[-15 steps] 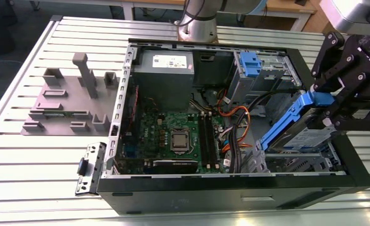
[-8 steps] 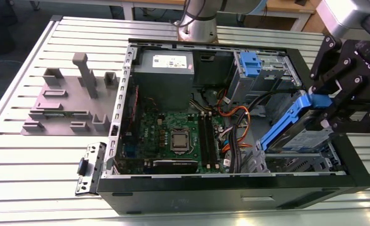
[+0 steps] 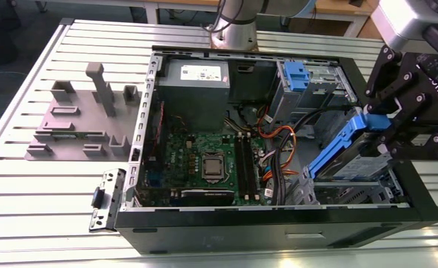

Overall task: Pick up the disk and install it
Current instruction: 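Pick up the disk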

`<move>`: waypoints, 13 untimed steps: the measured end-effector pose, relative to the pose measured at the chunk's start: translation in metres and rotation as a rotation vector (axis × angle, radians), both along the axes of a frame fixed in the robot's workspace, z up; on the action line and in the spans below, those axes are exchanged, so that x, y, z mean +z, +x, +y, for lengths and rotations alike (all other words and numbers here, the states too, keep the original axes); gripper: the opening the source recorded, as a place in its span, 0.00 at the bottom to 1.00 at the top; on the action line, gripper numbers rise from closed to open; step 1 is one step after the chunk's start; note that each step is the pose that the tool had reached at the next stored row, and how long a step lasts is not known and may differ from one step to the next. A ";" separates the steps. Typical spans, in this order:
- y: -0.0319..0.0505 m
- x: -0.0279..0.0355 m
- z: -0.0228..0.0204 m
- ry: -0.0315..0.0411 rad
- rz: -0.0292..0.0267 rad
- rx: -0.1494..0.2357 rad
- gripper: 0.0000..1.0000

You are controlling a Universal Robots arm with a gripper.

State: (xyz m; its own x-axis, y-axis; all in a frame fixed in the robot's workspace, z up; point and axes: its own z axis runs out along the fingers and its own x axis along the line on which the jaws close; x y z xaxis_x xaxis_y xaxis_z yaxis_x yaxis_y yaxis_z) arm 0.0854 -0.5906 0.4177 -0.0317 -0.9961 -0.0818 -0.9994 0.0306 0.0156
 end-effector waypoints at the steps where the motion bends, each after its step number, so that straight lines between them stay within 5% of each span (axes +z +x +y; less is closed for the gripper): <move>1: 0.0000 -0.0004 0.0000 0.0000 0.0000 0.000 0.36; 13: 0.0000 -0.0047 0.0000 -0.0003 0.0000 0.000 0.36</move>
State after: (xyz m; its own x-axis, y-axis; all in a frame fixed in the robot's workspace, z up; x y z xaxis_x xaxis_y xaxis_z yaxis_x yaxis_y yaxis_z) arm 0.0854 -0.5906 0.4130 -0.0317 -0.9962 -0.0815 -0.9994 0.0306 0.0156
